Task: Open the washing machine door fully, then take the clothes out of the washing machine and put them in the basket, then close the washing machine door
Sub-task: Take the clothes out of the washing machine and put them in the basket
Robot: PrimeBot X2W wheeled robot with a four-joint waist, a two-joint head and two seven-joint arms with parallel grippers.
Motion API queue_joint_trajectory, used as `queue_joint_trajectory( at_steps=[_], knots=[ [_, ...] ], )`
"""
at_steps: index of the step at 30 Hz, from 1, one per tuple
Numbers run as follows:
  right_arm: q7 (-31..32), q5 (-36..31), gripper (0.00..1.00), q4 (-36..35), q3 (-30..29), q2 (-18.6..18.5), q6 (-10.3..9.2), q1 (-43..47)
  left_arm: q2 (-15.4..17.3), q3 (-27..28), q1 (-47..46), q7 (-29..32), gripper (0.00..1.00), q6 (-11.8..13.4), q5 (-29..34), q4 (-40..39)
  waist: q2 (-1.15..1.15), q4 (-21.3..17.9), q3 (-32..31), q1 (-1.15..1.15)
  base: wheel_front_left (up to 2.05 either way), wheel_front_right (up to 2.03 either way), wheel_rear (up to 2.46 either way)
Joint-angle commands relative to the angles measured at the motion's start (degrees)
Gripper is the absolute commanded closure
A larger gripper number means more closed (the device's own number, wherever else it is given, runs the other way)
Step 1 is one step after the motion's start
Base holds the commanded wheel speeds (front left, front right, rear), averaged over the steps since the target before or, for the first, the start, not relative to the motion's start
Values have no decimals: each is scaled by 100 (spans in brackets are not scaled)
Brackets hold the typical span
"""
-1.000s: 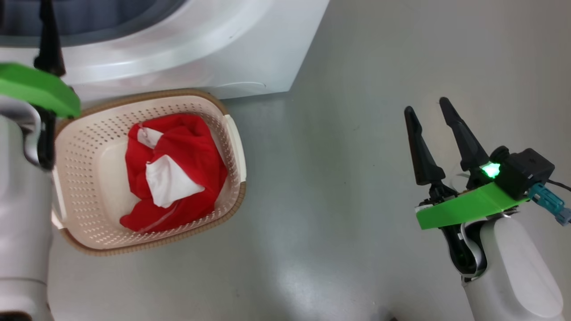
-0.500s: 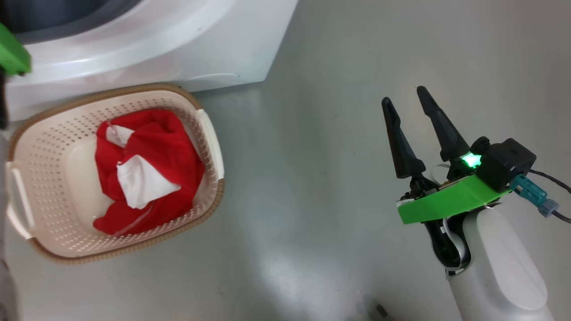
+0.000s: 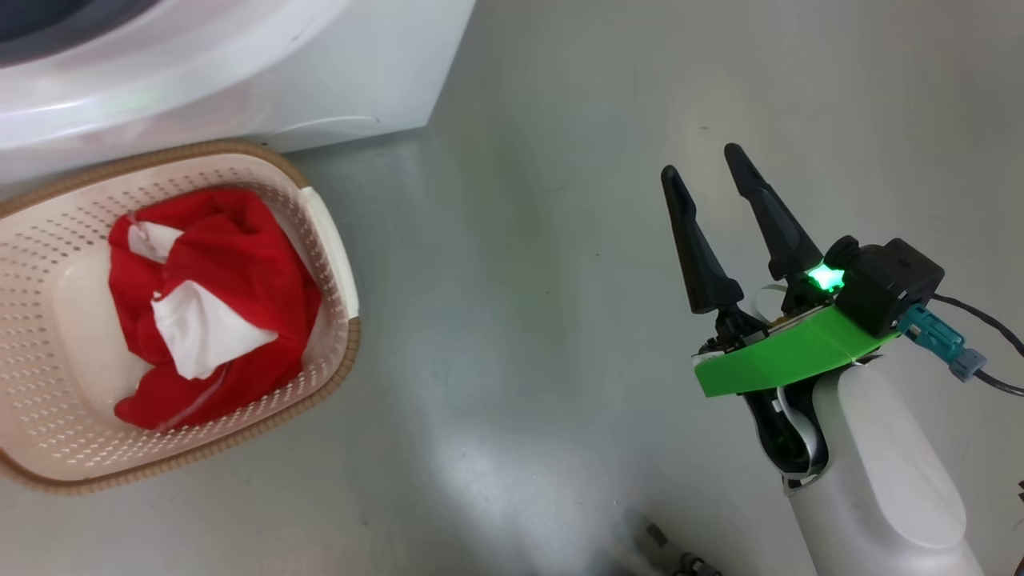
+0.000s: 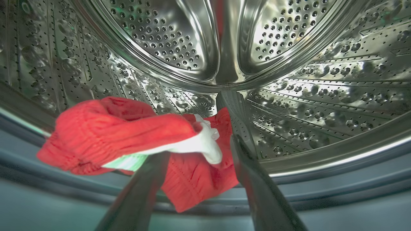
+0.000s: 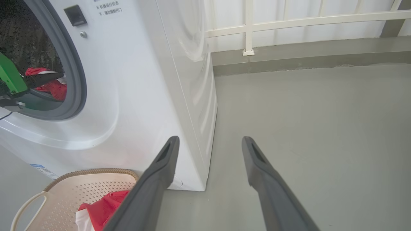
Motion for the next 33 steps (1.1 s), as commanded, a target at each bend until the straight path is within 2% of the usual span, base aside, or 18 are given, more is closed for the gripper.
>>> queue_joint_trajectory(
  at_steps=[1,2,3,4,11,18,33],
  knots=[
    [-27,-18,0,-136,110,33,9,47,320,18,-125,-7,51,73,-22,-59,0,-62,46,0,0,0,0],
    [-27,-16,0,-138,109,39,9,42,330,6,-146,-9,64,81,-20,-37,0,-71,54,0,0,0,0],
    [-27,-15,0,-141,107,43,9,36,340,-4,-163,-24,87,100,-19,-21,0,-79,61,0,0,0,0],
    [-27,-14,0,-143,103,47,9,31,342,-10,-174,-40,100,112,-23,-5,0,-84,67,0,0,0,0],
    [-27,-40,0,-150,35,63,9,23,291,-45,-121,-206,100,108,-83,64,0,-36,55,0,0,0,0],
    [-27,-89,0,-153,-75,33,9,36,115,-24,177,-421,100,-36,-218,-201,0,163,-105,0,0,0,0],
    [-27,-111,0,-165,-347,-219,9,323,-402,530,2328,-436,100,-182,-223,-3570,0,665,-689,0,0,0,0]
  ],
)
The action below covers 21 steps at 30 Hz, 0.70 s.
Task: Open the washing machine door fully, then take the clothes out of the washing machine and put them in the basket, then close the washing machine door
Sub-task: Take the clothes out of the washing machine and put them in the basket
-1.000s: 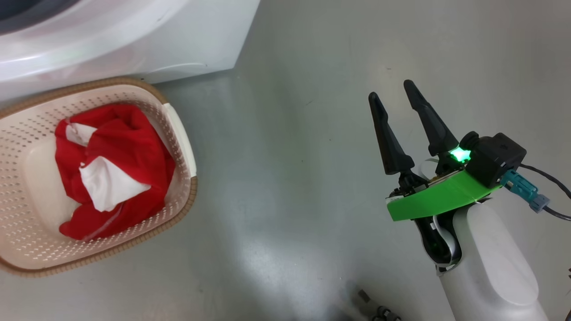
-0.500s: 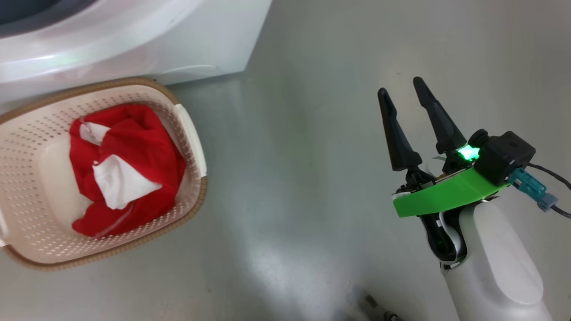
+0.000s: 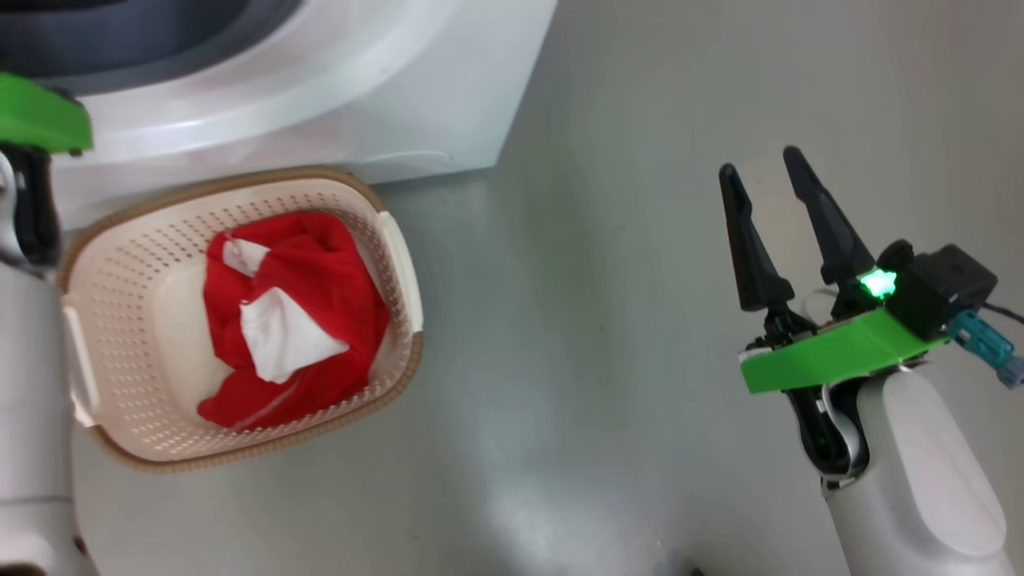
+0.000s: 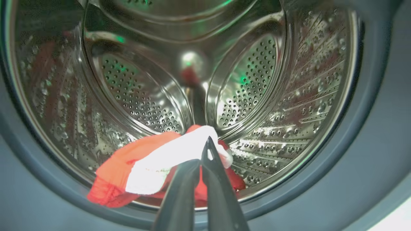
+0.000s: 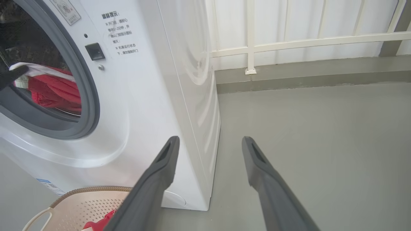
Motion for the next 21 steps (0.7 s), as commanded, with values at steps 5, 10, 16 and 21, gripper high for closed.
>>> queue_joint_trajectory(
  at_steps=[5,10,16,21],
  knots=[
    [-27,-90,0,-127,19,-76,9,312,58,287,738,-52,100,-73,91,-1117,0,201,-327,0,0,0,0],
    [-27,-75,0,-135,-43,-145,9,469,-69,364,1389,-52,100,-94,167,-1988,0,276,-505,0,0,0,0],
    [-27,-69,0,-148,-123,-204,9,634,-187,492,2120,-52,100,-103,202,-3027,0,349,-703,0,0,0,0],
    [-27,-61,0,-147,-165,-244,9,724,-293,578,2576,-52,100,-106,218,-3794,0,409,-809,0,0,0,0]
  ],
)
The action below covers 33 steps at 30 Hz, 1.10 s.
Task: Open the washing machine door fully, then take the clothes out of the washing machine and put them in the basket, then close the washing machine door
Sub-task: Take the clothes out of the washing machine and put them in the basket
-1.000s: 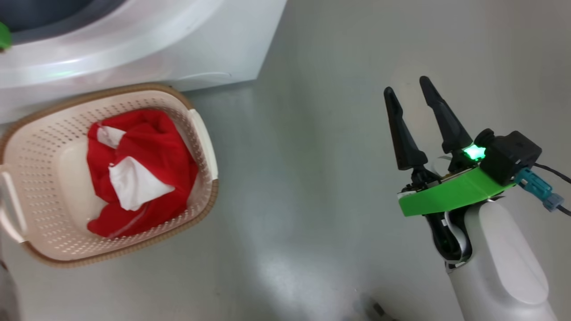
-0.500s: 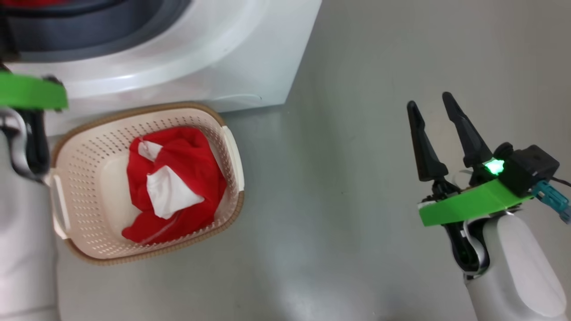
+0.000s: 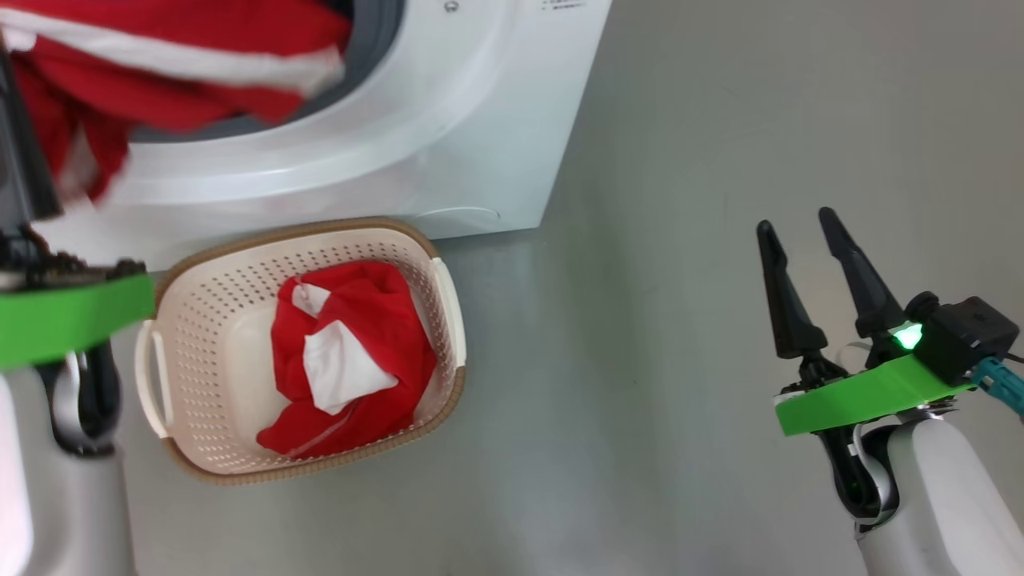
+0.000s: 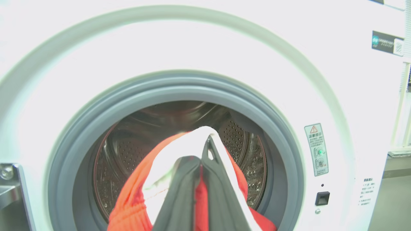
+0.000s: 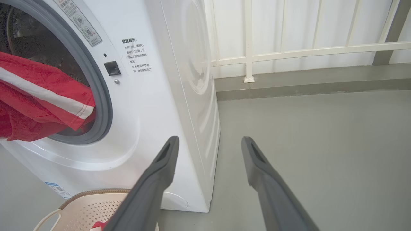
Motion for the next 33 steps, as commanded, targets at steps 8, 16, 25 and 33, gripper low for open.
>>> queue_joint_trajectory(
  at_steps=[8,16,25,33],
  knots=[
    [-27,-73,0,-167,54,-109,9,232,-55,230,837,-21,100,-36,106,-1464,0,193,-176,0,0,0,0],
    [-27,-56,0,-192,108,-134,9,201,-182,60,1358,-19,100,29,158,-1847,0,228,-116,0,0,0,0],
    [-27,-52,0,-222,151,-69,9,51,-283,-211,1487,-20,100,10,43,-633,0,127,208,0,0,0,0],
    [-27,-74,0,-262,175,32,9,-120,-197,-362,951,-21,100,-38,107,1155,0,-6,561,0,0,0,0]
  ],
)
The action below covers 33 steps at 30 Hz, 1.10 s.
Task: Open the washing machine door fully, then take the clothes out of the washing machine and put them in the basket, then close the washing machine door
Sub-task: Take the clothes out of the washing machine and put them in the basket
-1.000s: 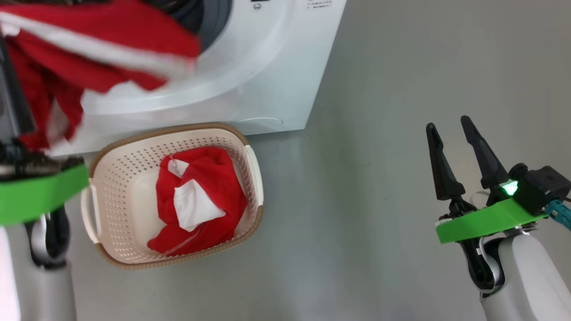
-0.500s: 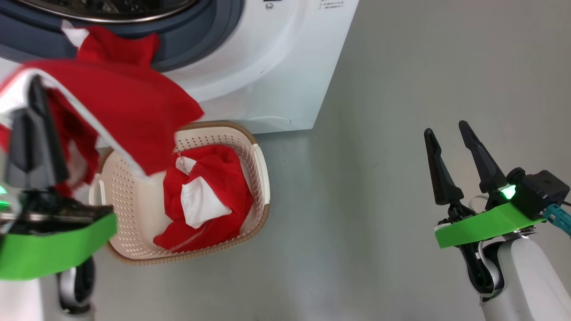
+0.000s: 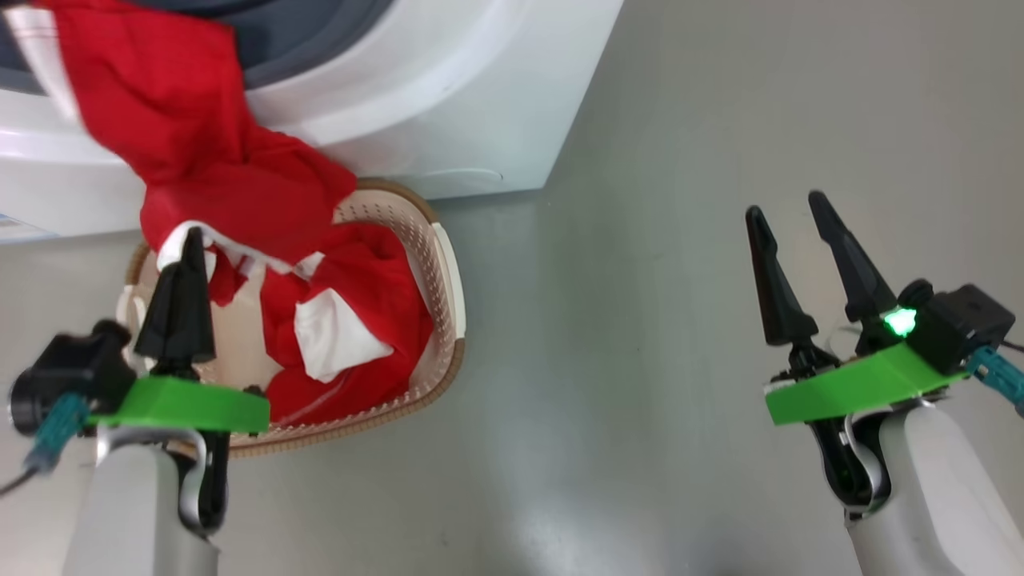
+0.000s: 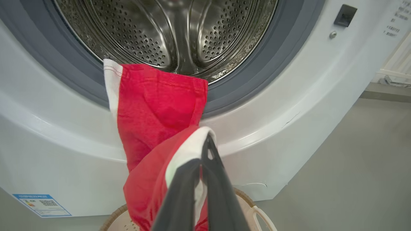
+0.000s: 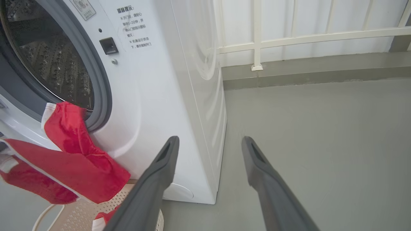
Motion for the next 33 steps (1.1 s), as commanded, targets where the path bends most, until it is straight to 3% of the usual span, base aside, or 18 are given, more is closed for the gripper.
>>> queue_joint_trajectory(
  at_steps=[1,10,24,33],
  knots=[
    [-27,-77,0,-165,116,18,9,-67,180,105,-257,-23,100,-43,70,213,0,-90,169,0,0,0,0],
    [-27,-86,0,-191,154,113,9,-252,308,-25,-991,-23,100,-57,192,1812,0,-265,482,0,0,0,0],
    [-27,-100,0,-275,278,304,9,-528,749,-727,-2237,-24,100,-60,31,4477,0,-610,1084,0,0,0,0],
    [-27,-86,0,-301,427,401,9,-683,961,-1213,-2914,47,100,-60,-66,5674,0,-866,1437,0,0,0,0]
  ],
)
